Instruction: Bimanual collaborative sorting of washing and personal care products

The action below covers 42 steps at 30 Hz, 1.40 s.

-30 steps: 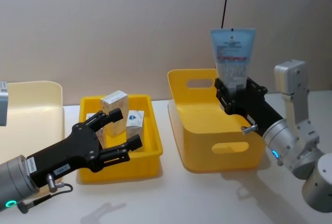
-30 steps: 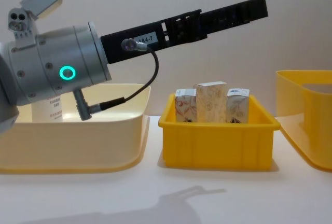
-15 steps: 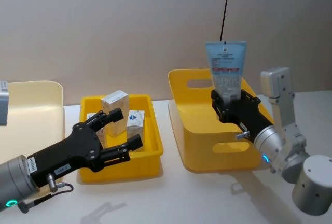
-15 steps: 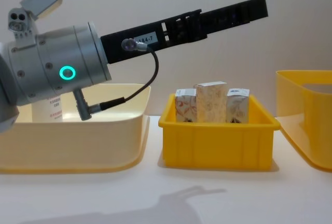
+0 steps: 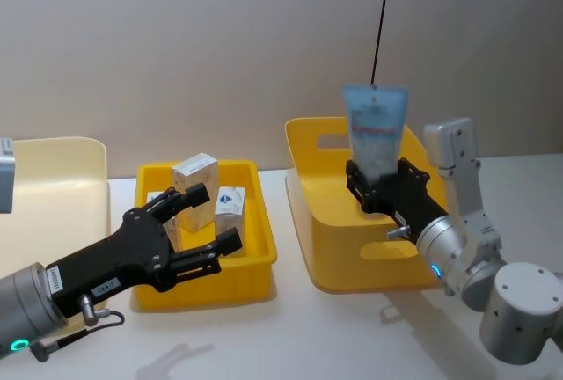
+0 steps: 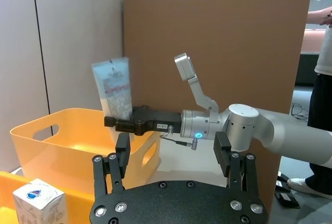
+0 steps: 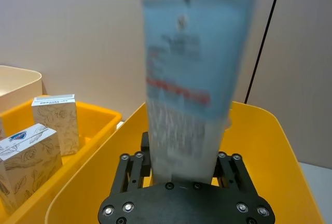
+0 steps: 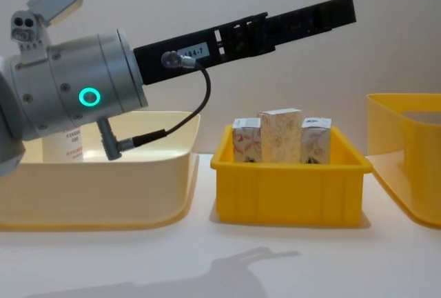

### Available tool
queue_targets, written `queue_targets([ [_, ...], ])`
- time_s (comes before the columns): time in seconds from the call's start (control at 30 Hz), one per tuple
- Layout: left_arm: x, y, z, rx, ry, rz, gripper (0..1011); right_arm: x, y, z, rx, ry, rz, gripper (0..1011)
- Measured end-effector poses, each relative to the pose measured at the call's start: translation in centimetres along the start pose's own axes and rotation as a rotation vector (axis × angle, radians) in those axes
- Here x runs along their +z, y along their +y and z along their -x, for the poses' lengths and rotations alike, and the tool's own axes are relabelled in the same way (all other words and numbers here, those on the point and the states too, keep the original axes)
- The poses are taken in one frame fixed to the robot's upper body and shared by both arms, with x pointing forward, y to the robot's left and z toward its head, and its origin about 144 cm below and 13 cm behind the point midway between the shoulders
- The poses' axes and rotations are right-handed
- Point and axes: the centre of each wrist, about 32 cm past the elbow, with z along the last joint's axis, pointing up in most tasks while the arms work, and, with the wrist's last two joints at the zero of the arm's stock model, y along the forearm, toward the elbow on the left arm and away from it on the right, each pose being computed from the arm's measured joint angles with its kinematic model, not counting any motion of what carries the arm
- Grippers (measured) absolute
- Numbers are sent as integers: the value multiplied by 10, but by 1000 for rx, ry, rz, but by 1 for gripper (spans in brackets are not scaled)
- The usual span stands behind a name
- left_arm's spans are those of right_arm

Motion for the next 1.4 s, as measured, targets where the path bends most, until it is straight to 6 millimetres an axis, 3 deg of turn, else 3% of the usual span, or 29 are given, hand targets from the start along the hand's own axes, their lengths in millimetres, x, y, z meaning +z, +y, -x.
queue_targets([
  [0.37, 0, 0, 0, 0, 0, 0, 1004, -2, 3, 3, -3, 2, 11, 898],
  [0.53, 0, 0, 0, 0, 0, 0, 1003, -2, 4, 3, -4, 2, 14, 1001],
  [0.97, 0, 0, 0, 0, 0, 0, 1004, -2, 5, 4, -1, 2, 8, 1001],
  [1.4, 0, 0, 0, 0, 0, 0, 1003, 3, -2, 3, 80, 7, -109, 1001],
])
